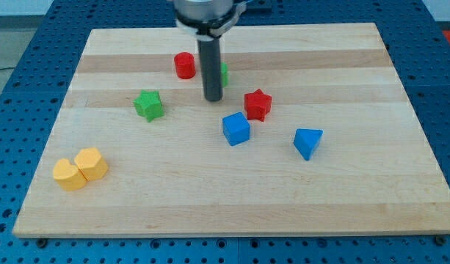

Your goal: Place circles in a diagonal line at the center of the board

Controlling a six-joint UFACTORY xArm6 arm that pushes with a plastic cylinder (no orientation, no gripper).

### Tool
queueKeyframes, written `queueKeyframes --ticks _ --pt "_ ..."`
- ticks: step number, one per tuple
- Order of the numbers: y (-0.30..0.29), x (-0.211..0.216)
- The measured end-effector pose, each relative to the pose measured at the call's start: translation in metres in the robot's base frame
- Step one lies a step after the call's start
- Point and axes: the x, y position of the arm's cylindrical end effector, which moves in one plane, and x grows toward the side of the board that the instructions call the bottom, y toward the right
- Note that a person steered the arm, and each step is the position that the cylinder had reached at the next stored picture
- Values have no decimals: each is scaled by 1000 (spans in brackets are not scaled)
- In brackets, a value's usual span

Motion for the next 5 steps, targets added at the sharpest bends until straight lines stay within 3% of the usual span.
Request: queueKeyframes --ticks 5 --pt "73 -12"
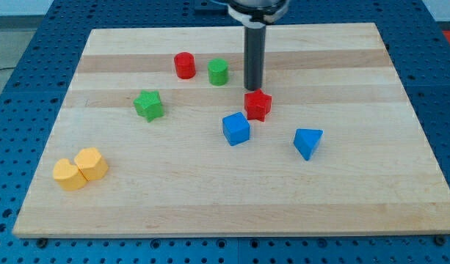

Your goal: Place circles in a diagonal line at the center of the board

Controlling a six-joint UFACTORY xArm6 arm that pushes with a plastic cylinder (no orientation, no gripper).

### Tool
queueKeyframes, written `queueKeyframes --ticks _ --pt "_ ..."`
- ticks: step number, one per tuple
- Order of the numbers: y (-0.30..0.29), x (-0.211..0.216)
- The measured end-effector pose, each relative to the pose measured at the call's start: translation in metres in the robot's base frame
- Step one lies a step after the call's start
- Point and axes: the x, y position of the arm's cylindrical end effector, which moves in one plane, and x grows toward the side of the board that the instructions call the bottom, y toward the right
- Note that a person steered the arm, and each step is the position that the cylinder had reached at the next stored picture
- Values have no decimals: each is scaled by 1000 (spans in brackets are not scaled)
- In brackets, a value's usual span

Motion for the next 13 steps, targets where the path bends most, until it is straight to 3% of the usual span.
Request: queueKeyframes --ticks 1,2,3,4,5,6,7,8,10,13 --pt "12 -2" --pt "-30 -56" --pt "-57 -68" --pt "-64 -30" --pt "-27 -48" --pt "-105 -96" --pt "-162 -93" --pt "-155 -56" --pt "-96 -34" --pt "-37 68"
